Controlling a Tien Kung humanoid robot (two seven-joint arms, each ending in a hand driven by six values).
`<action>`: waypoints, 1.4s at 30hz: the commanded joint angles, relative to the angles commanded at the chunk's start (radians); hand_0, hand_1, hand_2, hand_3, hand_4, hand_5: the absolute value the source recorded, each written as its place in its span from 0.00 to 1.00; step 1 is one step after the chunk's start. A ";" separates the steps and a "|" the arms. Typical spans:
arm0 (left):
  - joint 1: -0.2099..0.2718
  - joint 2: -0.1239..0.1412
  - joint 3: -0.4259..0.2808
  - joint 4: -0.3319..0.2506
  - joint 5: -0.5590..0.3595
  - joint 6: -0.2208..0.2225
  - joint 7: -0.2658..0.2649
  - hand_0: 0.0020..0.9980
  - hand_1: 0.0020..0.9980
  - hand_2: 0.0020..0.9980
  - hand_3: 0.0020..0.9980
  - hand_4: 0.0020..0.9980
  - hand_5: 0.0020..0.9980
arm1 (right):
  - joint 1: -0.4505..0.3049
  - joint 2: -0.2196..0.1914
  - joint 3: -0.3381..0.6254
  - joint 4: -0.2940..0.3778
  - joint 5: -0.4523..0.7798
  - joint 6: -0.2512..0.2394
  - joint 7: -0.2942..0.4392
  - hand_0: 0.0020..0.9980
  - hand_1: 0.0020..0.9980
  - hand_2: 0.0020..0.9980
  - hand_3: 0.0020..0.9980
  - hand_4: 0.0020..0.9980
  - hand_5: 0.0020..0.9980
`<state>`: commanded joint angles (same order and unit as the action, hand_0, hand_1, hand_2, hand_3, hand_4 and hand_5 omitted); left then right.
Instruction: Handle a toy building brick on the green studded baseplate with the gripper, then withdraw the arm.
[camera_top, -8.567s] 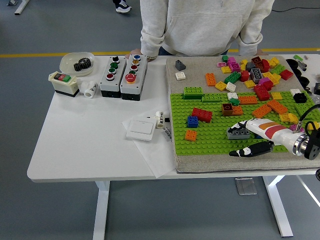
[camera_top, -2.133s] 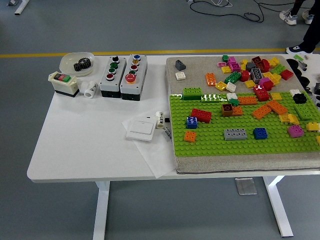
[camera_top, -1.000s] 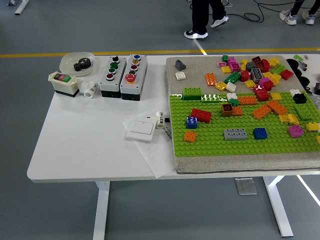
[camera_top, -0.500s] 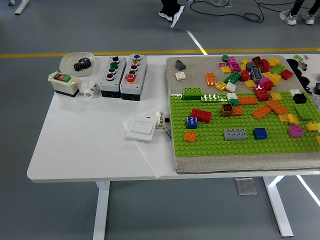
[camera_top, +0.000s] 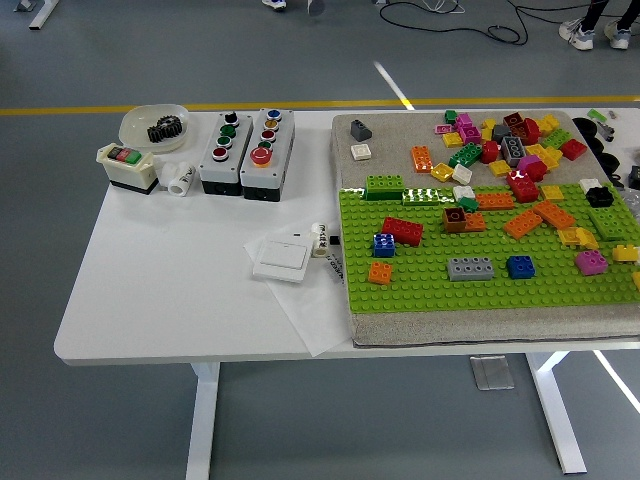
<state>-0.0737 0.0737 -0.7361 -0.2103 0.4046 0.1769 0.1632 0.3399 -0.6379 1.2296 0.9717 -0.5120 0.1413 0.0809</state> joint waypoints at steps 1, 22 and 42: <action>0.000 0.000 -0.001 0.000 0.001 0.000 0.000 0.82 0.88 0.88 0.79 0.83 0.70 | 0.000 0.000 0.000 0.000 0.000 0.000 0.000 0.88 0.81 0.82 0.83 1.00 0.89; 0.003 0.003 -0.006 0.000 0.016 0.000 0.003 0.82 0.88 0.88 0.79 0.83 0.70 | -0.006 0.002 0.011 -0.001 -0.014 0.013 -0.002 0.87 0.80 0.81 0.83 1.00 0.88; -0.003 0.002 0.000 0.001 0.006 0.000 0.000 0.82 0.88 0.88 0.79 0.83 0.70 | -0.004 0.002 0.018 -0.001 -0.018 0.025 -0.005 0.86 0.80 0.81 0.83 1.00 0.88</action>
<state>-0.0769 0.0753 -0.7359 -0.2090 0.4104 0.1771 0.1635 0.3360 -0.6361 1.2475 0.9710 -0.5304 0.1665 0.0762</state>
